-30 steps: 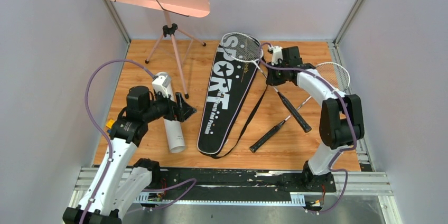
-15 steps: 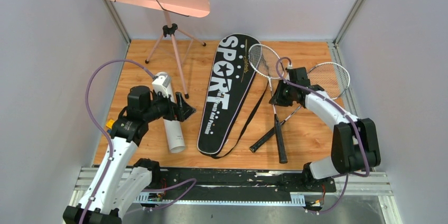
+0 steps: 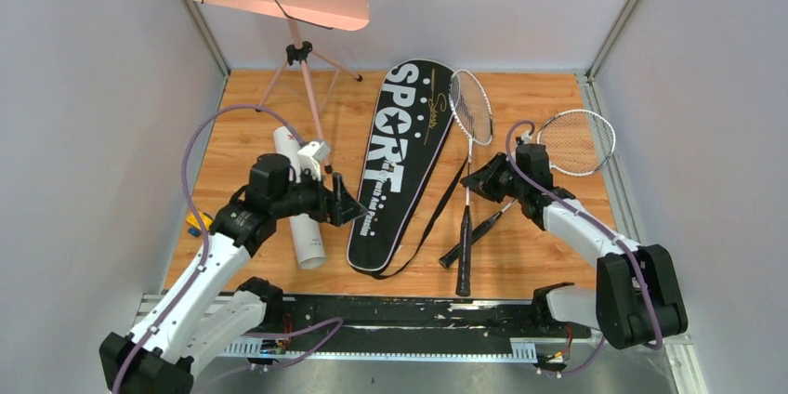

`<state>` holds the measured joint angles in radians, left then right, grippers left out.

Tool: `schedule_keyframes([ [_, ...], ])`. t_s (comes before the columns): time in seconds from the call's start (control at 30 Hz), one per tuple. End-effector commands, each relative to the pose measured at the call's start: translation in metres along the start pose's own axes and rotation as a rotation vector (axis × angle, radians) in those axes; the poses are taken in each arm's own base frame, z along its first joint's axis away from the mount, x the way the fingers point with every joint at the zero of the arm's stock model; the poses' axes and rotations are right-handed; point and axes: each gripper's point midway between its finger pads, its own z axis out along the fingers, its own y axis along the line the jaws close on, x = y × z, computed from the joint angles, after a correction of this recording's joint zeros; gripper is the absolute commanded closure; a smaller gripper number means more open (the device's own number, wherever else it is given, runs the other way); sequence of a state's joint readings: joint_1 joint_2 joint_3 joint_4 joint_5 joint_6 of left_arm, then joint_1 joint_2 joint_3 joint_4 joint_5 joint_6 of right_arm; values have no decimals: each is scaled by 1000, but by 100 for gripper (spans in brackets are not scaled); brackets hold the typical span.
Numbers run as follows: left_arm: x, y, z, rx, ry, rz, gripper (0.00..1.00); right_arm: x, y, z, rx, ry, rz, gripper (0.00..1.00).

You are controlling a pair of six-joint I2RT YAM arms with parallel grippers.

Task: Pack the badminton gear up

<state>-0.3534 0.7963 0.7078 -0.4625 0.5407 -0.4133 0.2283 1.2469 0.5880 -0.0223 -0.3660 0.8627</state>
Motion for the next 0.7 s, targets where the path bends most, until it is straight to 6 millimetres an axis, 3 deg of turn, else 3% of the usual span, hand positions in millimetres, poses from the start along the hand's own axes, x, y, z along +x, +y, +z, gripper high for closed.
schedule_keyframes([
  [0.0, 2, -45, 13, 77, -5, 29, 9, -17, 38, -2, -109, -77, 107, 100],
  [0.13, 11, -88, 29, 138, 0, 65, 9, -7, 38, 3, -83, -97, 190, 100],
  [0.17, 24, -100, 35, 156, 42, 87, 7, -8, 37, 4, -72, -110, 202, 100],
  [0.2, 21, -108, 38, 154, 29, 102, 6, -7, 36, 4, -63, -117, 208, 100],
  [0.23, 35, -118, 46, 165, 78, 129, 5, -7, 37, 4, -61, -121, 212, 100],
  [0.3, 39, -138, 56, 174, 102, 166, 4, -7, 37, 3, -58, -127, 216, 100],
  [0.5, 61, -166, 86, 170, 168, 231, 2, -3, 39, 0, -53, -145, 209, 100],
  [0.67, 77, -164, 106, 146, 215, 235, 3, -4, 45, -4, -69, -151, 188, 100],
])
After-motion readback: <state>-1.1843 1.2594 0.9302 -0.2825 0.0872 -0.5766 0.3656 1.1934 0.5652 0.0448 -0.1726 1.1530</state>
